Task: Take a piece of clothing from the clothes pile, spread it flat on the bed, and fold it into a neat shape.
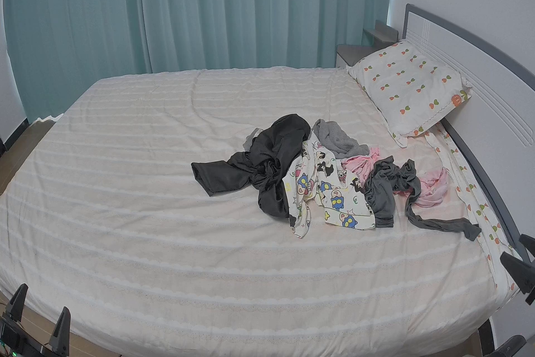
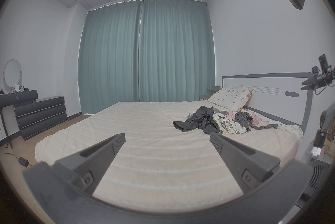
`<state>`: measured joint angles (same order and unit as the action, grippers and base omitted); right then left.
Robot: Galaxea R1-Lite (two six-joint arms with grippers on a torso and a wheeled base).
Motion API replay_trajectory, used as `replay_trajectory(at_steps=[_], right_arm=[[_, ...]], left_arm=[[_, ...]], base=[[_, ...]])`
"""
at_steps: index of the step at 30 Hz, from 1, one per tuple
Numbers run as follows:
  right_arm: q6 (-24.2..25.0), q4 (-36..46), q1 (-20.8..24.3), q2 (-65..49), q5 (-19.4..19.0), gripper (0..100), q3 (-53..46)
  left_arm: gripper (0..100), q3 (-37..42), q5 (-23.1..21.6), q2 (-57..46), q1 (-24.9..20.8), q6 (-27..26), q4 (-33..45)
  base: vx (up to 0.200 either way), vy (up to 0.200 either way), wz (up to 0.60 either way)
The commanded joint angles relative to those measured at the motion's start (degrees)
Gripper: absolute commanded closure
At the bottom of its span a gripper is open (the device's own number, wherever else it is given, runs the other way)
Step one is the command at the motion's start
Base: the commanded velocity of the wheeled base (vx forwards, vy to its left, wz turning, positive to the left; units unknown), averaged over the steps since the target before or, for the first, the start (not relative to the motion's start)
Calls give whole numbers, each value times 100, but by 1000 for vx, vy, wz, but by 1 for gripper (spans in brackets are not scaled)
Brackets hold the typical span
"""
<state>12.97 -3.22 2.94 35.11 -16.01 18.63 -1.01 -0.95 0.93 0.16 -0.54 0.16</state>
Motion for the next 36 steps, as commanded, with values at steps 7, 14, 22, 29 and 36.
replay_trajectory(at_steps=[7, 14, 22, 29, 36], right_arm=[[1586, -3238, 945, 5674, -351, 0, 502], [2324, -4284, 1042, 7634, 256, 0, 1512], [2640, -4257, 1112, 8917, 774, 0, 2734], [2623, -4125, 1051, 9954, 1337, 0, 3780], [2614, -3704, 928, 10429, 1425, 0, 4509]], left_arm=[[0, 101, -2, -93, 2, 1, 2], [0, 101, -2, -93, 2, 1, 2], [0, 101, -2, -93, 2, 1, 2], [0, 101, -2, -93, 2, 1, 2], [0, 101, -2, -93, 2, 1, 2]], base=[[0, 0, 0], [0, 0, 0], [0, 0, 0], [0, 0, 0], [0, 0, 0]])
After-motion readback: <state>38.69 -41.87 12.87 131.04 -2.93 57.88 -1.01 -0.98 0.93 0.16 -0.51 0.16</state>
